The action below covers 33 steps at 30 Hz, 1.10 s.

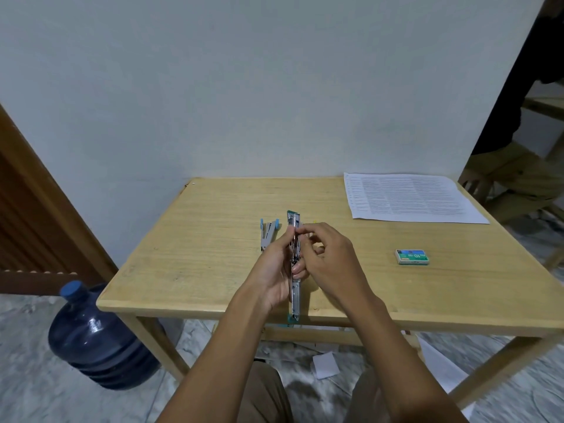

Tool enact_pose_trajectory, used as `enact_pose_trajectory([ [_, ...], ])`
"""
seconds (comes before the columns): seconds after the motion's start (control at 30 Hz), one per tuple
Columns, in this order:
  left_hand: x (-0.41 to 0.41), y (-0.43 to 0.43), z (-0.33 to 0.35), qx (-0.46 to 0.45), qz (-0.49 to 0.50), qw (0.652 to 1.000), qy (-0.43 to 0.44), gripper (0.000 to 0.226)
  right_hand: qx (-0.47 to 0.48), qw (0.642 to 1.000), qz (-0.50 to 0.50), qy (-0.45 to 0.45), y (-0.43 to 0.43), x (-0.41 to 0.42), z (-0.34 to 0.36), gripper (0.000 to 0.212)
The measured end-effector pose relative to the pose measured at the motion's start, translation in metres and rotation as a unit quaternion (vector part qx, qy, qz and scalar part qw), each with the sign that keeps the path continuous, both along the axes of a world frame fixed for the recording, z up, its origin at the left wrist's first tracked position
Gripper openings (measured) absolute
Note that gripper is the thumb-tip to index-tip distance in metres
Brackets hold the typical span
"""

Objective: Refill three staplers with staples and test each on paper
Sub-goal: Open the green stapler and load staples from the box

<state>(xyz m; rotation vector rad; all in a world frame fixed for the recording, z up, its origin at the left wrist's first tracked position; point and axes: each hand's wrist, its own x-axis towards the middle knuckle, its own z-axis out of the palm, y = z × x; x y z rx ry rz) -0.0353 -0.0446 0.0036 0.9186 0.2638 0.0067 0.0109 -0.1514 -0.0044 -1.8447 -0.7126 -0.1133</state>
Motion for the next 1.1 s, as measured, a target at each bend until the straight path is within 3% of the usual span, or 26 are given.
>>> enact_pose_trajectory([
  [0.33, 0.004, 0.002, -0.005, -0.003, 0.044, 0.999, 0.032, 0.042, 0.036, 0.999, 0.002, -0.023, -0.005, -0.008, -0.002, 0.007],
  [0.53, 0.005, 0.006, -0.006, -0.006, 0.051, 0.998, 0.028, 0.06, 0.077, 0.996, -0.001, -0.052, -0.002, -0.014, -0.005, 0.009],
  [0.7, 0.005, 0.008, -0.001, -0.02, 0.073, 0.995, 0.062, 0.04, 0.107, 0.993, 0.004, -0.04, -0.005, -0.013, -0.009, 0.008],
  [0.9, 0.008, 0.012, 0.001, -0.009, 0.064, 0.993, 0.099, 0.047, 0.078, 0.993, 0.037, -0.075, -0.006, -0.013, -0.01, 0.01],
  [1.0, 0.006, 0.012, -0.005, -0.014, 0.054, 0.996, 0.074, 0.045, 0.077, 0.995, 0.062, -0.027, -0.008, -0.01, -0.008, 0.006],
  [1.1, 0.005, 0.012, -0.008, -0.001, 0.043, 0.998, 0.036, 0.041, 0.051, 0.999, 0.017, 0.002, -0.005, -0.002, -0.001, 0.016],
])
